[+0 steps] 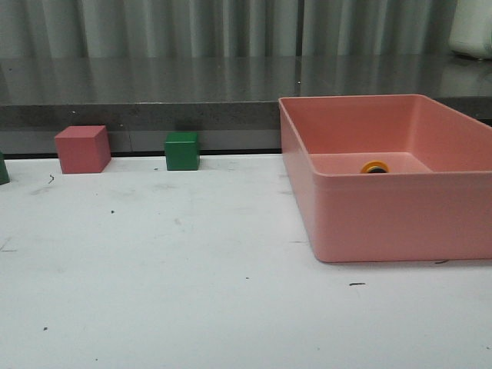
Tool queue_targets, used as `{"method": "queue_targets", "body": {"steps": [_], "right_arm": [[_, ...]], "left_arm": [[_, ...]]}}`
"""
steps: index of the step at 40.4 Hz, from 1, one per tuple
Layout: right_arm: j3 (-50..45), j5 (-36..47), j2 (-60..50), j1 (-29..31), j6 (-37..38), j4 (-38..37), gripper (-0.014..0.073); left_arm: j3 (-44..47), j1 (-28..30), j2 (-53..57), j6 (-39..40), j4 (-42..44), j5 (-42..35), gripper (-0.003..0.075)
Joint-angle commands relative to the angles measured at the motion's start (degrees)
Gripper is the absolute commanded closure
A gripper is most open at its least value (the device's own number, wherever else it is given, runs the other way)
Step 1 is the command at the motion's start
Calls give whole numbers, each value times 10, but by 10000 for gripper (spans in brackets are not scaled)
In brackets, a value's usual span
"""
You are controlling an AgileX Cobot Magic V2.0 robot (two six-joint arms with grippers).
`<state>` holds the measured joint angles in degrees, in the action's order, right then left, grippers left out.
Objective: Place and stand button with both arms
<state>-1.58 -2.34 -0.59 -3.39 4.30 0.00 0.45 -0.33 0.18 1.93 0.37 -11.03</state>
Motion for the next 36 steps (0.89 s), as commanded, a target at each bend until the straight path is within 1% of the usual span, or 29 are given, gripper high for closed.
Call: {"method": "queue_targets", "body": {"steps": [1, 3, 5, 10, 15, 19, 22, 26, 36], "right_arm": [[26, 90, -10, 3, -3, 0, 655], [42, 90, -10, 3, -3, 0, 655], [65, 80, -10, 3, -3, 0, 655], [129, 23, 13, 3, -3, 0, 655], [207, -64, 88, 3, -3, 0, 653], [256, -95, 164, 3, -3, 0, 653], [283, -102, 208, 3, -3, 0, 653], [305, -115, 240, 3, -3, 0, 653], [309, -118, 247, 3, -3, 0, 653]], "left_arm": [[4, 0, 12, 7, -10, -136, 740], [-10, 0, 12, 20, -27, -132, 740], [-30, 0, 10, 21, -41, -107, 741], [-98, 0, -21, 21, -39, 9, 741], [-170, 0, -98, 21, -37, 105, 741], [-219, 0, -172, 21, -37, 165, 740], [-249, 0, -227, 21, -37, 178, 741], [-270, 0, -264, 21, -37, 187, 740], [-272, 0, -275, 21, -37, 187, 739]]}}
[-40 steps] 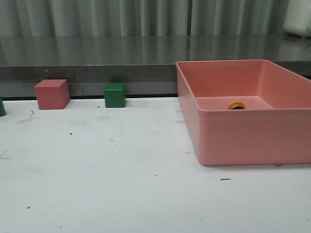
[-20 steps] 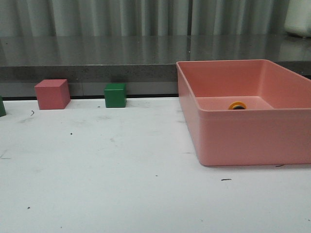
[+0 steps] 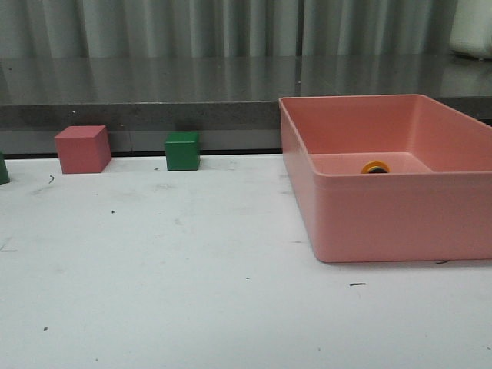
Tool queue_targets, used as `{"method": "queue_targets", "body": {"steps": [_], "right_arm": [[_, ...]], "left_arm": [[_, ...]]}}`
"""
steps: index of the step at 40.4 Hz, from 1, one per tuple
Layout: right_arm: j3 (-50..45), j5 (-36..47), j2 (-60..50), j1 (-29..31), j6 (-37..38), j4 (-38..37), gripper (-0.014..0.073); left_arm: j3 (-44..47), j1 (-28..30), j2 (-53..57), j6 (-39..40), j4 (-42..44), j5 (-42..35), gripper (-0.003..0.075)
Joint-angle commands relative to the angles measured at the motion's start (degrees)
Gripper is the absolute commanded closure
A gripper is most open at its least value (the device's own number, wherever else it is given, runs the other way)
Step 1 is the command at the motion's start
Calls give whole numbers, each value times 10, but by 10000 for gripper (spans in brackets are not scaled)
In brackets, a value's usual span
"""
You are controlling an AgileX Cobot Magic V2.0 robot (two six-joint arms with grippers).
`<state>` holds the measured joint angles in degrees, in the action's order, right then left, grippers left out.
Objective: Place and stand button with both arms
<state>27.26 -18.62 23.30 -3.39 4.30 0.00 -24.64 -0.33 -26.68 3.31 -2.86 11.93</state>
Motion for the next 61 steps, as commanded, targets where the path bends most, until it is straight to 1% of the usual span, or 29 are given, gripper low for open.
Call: {"method": "queue_targets", "body": {"steps": [1, 4, 6, 7, 8, 9, 10, 11, 12, 13, 15, 17, 18, 19, 21, 26, 34, 37, 42, 48, 50, 55, 61], "right_arm": [[21, 47, 8, 3, -3, 0, 651], [20, 48, 8, 3, -3, 0, 619], [20, 48, 8, 3, -3, 0, 560], [20, 49, 8, 3, -3, 0, 511], [19, 51, 8, 3, -3, 0, 452], [18, 52, 8, 3, -3, 0, 403], [18, 53, 8, 3, -3, 0, 333], [18, 53, 8, 3, -3, 0, 276], [18, 53, 8, 3, -3, 0, 200], [18, 55, 8, 3, -3, 0, 146], [18, 59, 8, 3, -3, 0, 20], [18, 69, 8, 3, -3, 0, -59], [18, 77, 8, 3, -3, 0, -75], [18, 85, 8, 3, -3, 0, -64], [19, 100, 8, 3, -3, 0, -52], [44, 98, 38, 3, -3, 12, -52], [132, 95, 188, 3, -3, 16, -52], [166, 83, 255, 0, -3, 32, -52], [232, 48, 363, -27, -3, 67, -52], [314, -11, 482, -77, -3, 68, -52], [340, -34, 517, -85, -3, 68, -52], [401, -88, 602, -84, 8, 68, -52], [476, -131, 705, -62, 32, 68, -52]], "left_arm": [[-20, 0, -7, 7, -5, -43, 738], [-20, 0, -7, 7, -5, -44, 712], [-20, 0, -7, 7, -5, -44, 651], [-19, 0, -7, 7, -5, -44, 614], [-19, 0, -7, 7, -5, -44, 539], [-19, 0, -7, 7, -5, -44, 488], [-19, 0, -7, 7, -5, -44, 433], [-19, 0, -7, 7, -5, -44, 356], [-19, 0, -7, 7, -5, -44, 300], [-19, 0, -7, 7, -5, -46, 227], [-19, 0, -7, 7, -5, -47, 122], [-19, 0, -7, 7, -5, -47, 44], [-19, 0, -7, 7, -5, -47, 27], [-19, 0, -7, 7, -5, -47, 18], [-19, 0, -7, 7, -5, -47, 29], [-19, -1, -7, 7, -5, -49, 51], [-19, -1, -7, 7, -5, -49, 87], [-19, -1, -7, 7, -5, -49, 104], [-19, -1, -7, 7, -5, -48, 129], [-19, -1, -7, 7, -5, -45, 160], [-19, -1, -7, 7, -5, -45, 168], [-19, -1, -7, 7, -5, -45, 176], [-19, -1, -7, 7, -5, -45, 176]]}}
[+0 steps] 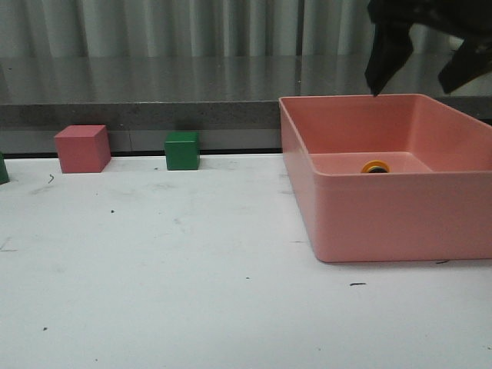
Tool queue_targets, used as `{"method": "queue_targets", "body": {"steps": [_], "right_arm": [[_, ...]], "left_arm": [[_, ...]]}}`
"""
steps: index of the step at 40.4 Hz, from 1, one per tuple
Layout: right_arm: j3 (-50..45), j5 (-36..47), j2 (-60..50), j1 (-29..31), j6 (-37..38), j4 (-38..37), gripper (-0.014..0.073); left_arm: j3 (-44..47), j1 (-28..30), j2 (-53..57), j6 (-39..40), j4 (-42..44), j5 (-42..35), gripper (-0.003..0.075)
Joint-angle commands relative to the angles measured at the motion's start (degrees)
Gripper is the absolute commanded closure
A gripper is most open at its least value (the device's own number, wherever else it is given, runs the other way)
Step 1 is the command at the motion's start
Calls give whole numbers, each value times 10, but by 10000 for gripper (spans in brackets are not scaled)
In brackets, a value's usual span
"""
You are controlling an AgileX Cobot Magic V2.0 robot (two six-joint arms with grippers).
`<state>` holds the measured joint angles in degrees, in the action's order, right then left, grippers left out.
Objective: Place and stand button with both arms
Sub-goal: 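Lower the right gripper into the pink bin and grasp the yellow button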
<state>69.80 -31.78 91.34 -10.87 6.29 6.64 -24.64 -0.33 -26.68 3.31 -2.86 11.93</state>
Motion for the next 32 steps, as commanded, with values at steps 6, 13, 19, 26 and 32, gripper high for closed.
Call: {"method": "queue_targets", "body": {"steps": [6, 13, 19, 26, 32], "right_arm": [[120, -38, 111, 22, 17, 1, -52], [183, -79, 195, 21, 17, 1, -52], [214, -109, 239, 21, 17, 1, -52], [219, -116, 261, 22, 17, 1, -34], [219, -127, 260, 22, 17, 1, 171]], "left_arm": [[-19, -1, -7, 7, -5, -45, 172], [-19, -1, -7, 7, -5, -45, 172], [-19, -1, -7, 7, -5, -45, 172], [-19, -1, -7, 7, -5, -45, 172], [-19, -1, -7, 7, -5, -45, 172]]}}
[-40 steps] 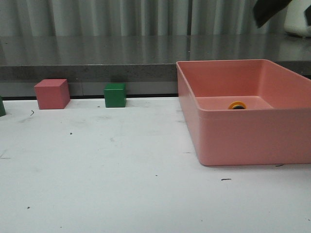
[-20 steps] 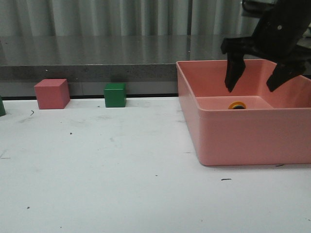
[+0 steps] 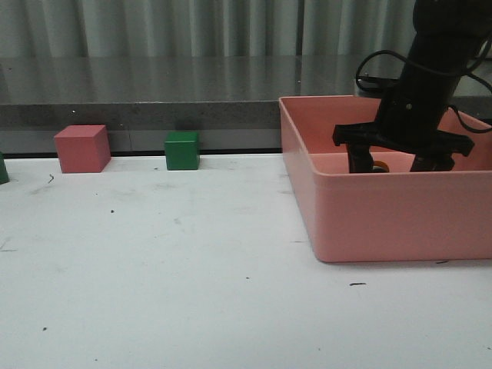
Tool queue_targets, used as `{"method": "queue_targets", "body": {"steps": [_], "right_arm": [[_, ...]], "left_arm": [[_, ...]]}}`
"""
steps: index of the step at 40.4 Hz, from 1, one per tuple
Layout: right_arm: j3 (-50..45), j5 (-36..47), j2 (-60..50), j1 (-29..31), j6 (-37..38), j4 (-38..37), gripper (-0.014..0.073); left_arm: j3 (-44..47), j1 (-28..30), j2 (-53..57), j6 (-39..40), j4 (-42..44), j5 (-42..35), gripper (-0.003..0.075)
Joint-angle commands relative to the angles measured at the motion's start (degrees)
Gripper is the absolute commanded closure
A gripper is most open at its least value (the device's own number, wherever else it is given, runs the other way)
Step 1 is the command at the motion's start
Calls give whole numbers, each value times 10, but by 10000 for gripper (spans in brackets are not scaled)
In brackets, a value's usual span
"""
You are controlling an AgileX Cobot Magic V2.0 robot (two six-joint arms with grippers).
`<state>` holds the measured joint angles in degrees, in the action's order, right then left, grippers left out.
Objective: Place and stand button with both arms
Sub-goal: 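Lower the right gripper into the pink bin and grasp the yellow button, then lift the button out of the bin and carry it onto the table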
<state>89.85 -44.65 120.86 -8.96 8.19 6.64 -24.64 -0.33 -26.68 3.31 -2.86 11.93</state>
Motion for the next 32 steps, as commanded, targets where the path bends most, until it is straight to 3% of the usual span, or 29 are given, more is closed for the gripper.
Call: {"method": "queue_targets", "body": {"steps": [1, 6, 21, 32], "right_arm": [[19, 0, -35, 3, -3, 1, 205], [19, -9, -39, 3, -3, 1, 312], [19, -15, -162, -5, -3, 4, 314], [19, -6, -257, -97, -3, 37, 314]], "left_arm": [[-19, -1, -7, 7, -5, -45, 172], [-19, -1, -7, 7, -5, -45, 172], [-19, -1, -7, 7, -5, -45, 173], [-19, -1, -7, 7, -5, -45, 173]]}}
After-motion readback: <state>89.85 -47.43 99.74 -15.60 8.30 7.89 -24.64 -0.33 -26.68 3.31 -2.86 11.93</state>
